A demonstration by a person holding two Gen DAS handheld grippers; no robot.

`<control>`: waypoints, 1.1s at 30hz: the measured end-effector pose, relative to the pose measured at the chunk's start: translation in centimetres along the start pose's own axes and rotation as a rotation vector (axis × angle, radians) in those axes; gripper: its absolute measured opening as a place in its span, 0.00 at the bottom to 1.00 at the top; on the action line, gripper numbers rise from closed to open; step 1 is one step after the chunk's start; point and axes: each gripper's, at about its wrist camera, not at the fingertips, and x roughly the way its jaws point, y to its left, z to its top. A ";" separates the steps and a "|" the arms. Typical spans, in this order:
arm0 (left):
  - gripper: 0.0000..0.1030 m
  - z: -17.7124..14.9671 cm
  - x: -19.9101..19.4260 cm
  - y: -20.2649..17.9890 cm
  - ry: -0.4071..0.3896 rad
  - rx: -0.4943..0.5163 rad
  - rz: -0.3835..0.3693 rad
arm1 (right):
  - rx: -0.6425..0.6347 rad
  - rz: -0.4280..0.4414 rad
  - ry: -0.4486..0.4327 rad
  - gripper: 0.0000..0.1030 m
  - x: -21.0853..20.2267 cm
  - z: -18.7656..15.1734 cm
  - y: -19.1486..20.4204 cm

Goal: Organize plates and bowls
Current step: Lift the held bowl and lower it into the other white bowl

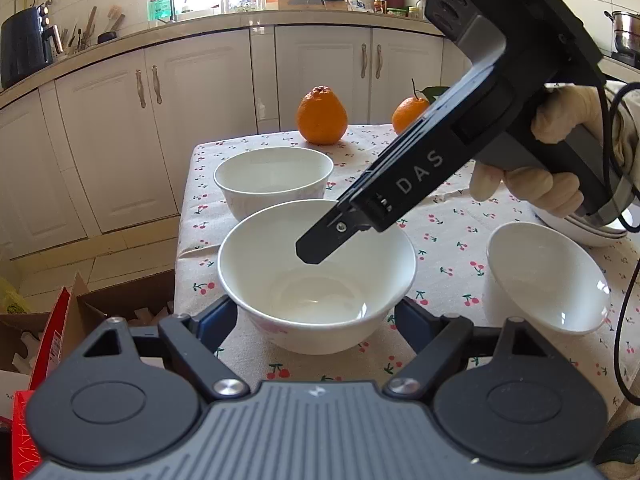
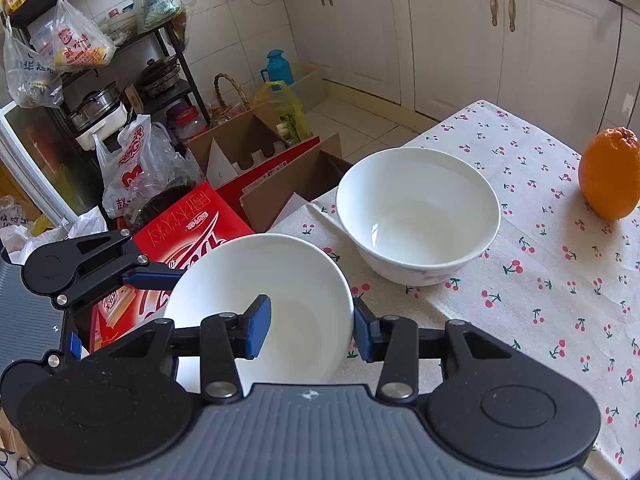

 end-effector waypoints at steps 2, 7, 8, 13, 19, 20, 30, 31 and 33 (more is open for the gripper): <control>0.83 0.2 -0.4 -0.2 -0.003 0.011 0.001 | 0.002 0.000 -0.006 0.47 -0.5 -0.2 0.1; 0.83 0.5 -1.4 -1.0 -0.005 0.020 -0.008 | 0.002 0.003 -0.023 0.47 -2.1 -0.7 0.5; 0.83 0.6 -1.5 -1.2 -0.005 0.021 -0.010 | 0.000 0.002 -0.026 0.47 -2.5 -0.9 0.7; 0.83 0.8 -2.7 -2.3 -0.011 0.031 -0.022 | -0.009 -0.006 -0.045 0.47 -4.5 -1.7 1.4; 0.83 1.3 -4.1 -4.0 -0.024 0.051 -0.040 | 0.002 -0.012 -0.066 0.47 -6.8 -3.1 1.9; 0.83 1.4 -4.3 -4.2 -0.027 0.054 -0.043 | 0.004 -0.014 -0.070 0.47 -7.2 -3.4 1.9; 0.83 1.7 -5.5 -7.3 -0.043 0.090 -0.088 | 0.014 -0.047 -0.100 0.47 -11.1 -6.2 2.2; 0.83 1.7 -5.6 -7.6 -0.045 0.094 -0.093 | 0.018 -0.051 -0.103 0.47 -11.4 -6.5 2.2; 0.83 1.8 -5.6 -8.2 -0.049 0.104 -0.104 | 0.025 -0.060 -0.109 0.47 -12.1 -7.1 2.1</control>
